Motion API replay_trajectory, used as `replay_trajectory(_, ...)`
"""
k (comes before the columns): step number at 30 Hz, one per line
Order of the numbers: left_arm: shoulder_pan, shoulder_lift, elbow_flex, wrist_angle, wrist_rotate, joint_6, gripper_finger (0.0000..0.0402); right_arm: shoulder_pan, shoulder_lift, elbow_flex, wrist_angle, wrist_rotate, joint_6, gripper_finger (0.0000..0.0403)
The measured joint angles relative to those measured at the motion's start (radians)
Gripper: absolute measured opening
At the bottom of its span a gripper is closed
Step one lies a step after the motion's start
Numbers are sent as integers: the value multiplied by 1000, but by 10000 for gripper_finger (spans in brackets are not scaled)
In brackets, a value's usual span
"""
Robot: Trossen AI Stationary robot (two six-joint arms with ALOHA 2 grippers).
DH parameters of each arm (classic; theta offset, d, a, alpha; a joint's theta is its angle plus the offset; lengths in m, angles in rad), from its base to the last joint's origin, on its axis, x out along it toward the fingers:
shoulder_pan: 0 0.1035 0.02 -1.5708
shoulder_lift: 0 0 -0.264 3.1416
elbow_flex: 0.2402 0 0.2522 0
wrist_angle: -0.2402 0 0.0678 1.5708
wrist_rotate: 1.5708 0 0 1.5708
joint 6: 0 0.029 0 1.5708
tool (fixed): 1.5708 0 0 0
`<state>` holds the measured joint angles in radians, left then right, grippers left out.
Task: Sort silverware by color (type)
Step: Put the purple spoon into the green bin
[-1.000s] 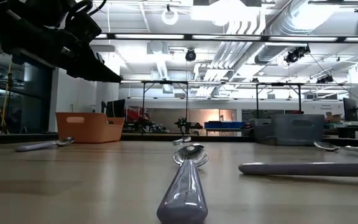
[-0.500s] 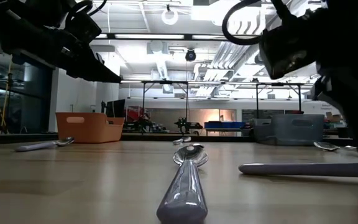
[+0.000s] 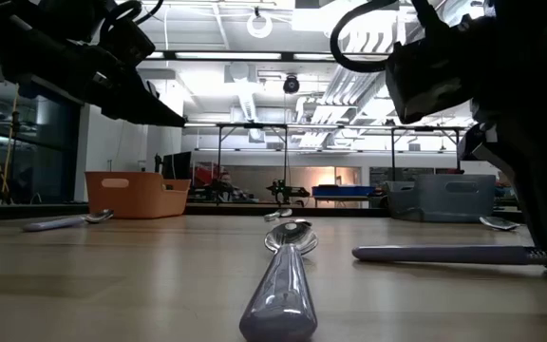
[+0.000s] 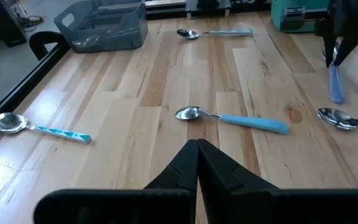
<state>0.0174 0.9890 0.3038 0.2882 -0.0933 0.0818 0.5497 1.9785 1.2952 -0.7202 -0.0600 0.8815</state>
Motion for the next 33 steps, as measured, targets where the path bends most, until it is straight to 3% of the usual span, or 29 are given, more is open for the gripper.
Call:
replay_trajectory(6,0,0,0,-1,0,0,0,-20,23,4,-4,-25,-24,40)
replay_trajectory(12,0,0,0,-1,0,0,0,-25,8,2,-6,-31,-75,6)
replay_trajectory(25,0,0,0,-1,0,0,0,-13,-68,-3,-31,-9,-44,1)
replay_trajectory(33,0,0,0,1,0,0,0,69,-204,-2,-149,-25,174,1)
